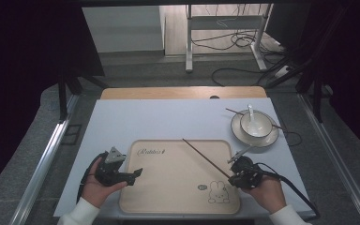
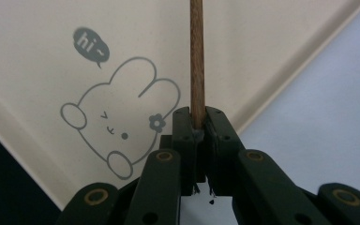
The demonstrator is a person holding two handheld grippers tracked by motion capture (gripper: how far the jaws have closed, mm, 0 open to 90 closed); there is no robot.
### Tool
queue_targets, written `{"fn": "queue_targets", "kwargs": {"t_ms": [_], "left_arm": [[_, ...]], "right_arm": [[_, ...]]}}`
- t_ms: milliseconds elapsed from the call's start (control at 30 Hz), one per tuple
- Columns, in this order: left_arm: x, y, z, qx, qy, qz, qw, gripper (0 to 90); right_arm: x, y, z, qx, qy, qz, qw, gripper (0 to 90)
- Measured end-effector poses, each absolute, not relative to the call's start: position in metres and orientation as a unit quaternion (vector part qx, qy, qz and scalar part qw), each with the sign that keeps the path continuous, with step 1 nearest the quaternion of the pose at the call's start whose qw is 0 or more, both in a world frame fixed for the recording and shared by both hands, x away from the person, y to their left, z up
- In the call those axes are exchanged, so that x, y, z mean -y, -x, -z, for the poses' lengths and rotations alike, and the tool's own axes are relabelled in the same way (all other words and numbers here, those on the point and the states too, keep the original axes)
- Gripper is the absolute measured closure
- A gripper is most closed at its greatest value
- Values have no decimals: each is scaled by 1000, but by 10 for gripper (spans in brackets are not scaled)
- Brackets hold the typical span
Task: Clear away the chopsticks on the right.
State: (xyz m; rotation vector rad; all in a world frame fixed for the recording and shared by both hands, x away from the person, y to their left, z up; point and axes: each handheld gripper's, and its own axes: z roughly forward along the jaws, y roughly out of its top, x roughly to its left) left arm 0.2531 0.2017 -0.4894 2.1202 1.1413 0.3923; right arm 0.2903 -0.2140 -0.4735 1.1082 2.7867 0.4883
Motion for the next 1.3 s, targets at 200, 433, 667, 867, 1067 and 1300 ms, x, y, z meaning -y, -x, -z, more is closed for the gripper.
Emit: {"fn": "queue_targets", "kwargs": {"t_ms": [200, 433, 667, 867, 1067, 1300], "left_arm": [[-201, -252, 489, -438, -817, -152, 343, 180], [-202, -252, 490, -438, -817, -152, 342, 180], [-201, -252, 490, -438, -818, -152, 342, 180], [-202, -252, 489, -438, -817, -152, 342, 180], [-203, -252, 489, -438, -818, -153, 341, 180], [-204, -253, 490, -439, -817, -153, 342, 180]], "right_arm": [[204, -289, 485, -922, -357, -144, 47, 831], [202, -288, 488, -926, -348, -136, 50, 831], [200, -286, 491, -931, -338, -128, 59, 815], [200, -285, 487, -932, -331, -135, 64, 699], [223, -290, 449, -907, -333, -234, 105, 486], [267, -303, 421, -877, -367, -283, 130, 419]]}}
